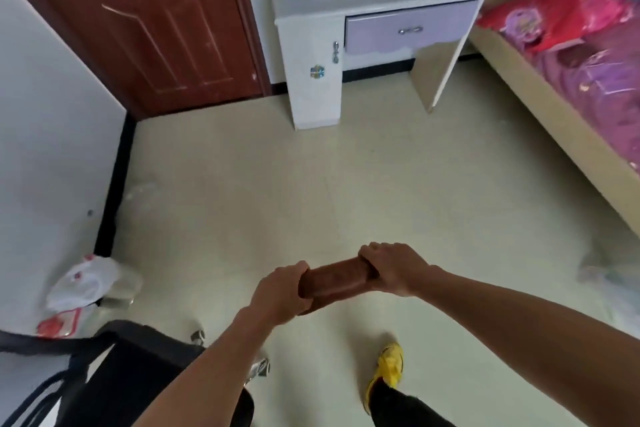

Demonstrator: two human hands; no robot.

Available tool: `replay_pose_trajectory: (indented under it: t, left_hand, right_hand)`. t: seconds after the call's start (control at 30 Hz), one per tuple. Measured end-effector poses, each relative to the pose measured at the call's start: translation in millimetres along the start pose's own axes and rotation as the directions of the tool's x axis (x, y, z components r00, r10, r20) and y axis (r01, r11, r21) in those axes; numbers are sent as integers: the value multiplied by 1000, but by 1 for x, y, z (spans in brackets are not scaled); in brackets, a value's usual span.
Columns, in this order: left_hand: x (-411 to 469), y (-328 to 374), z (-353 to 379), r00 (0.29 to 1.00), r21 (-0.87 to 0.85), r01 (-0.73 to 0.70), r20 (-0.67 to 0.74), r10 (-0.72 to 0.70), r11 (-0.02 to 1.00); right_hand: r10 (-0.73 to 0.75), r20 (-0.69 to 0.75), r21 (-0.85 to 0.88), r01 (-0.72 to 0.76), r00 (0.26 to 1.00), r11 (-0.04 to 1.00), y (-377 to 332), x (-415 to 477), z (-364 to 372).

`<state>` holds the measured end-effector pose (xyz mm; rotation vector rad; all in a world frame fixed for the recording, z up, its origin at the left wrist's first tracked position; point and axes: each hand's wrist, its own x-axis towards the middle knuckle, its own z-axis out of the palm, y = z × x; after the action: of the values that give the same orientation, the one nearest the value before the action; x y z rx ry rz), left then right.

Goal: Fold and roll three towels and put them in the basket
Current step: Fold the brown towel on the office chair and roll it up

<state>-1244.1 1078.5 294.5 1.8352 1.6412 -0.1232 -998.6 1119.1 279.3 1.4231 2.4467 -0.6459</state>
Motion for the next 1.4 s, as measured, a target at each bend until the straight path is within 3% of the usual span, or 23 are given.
replay_pose_trajectory:
  t: [0.33, 0.63, 0.83, 1.13, 1.23, 1.4]
  left_hand:
    - [155, 107, -121, 955, 287, -137, -215, 204, 948]
    - [339, 121, -249, 876, 481, -153, -339, 344, 863]
    - [452, 132, -342, 852, 518, -209, -320, 414, 830]
    - [600, 158, -442, 849, 474, -222, -335, 408, 852]
    - [658, 166, -464, 871, 424, -202, -333, 360, 883]
    - [755, 181, -508, 943, 130, -84, -309, 121, 988]
  right_hand:
    - [-91, -319, -296, -8, 943, 955, 150, 75, -140]
    - [-116, -418, -415, -76, 901, 907, 245, 232, -273]
    - [-23, -443, -348, -148, 896, 926, 300, 327, -357]
    - [-22, -488, -293, -140, 872, 946, 387, 441, -459]
    - [-23, -456, -224, -89, 889, 971, 429, 493, -488]
    - [93, -376, 147, -40, 922, 988, 490, 577, -555]
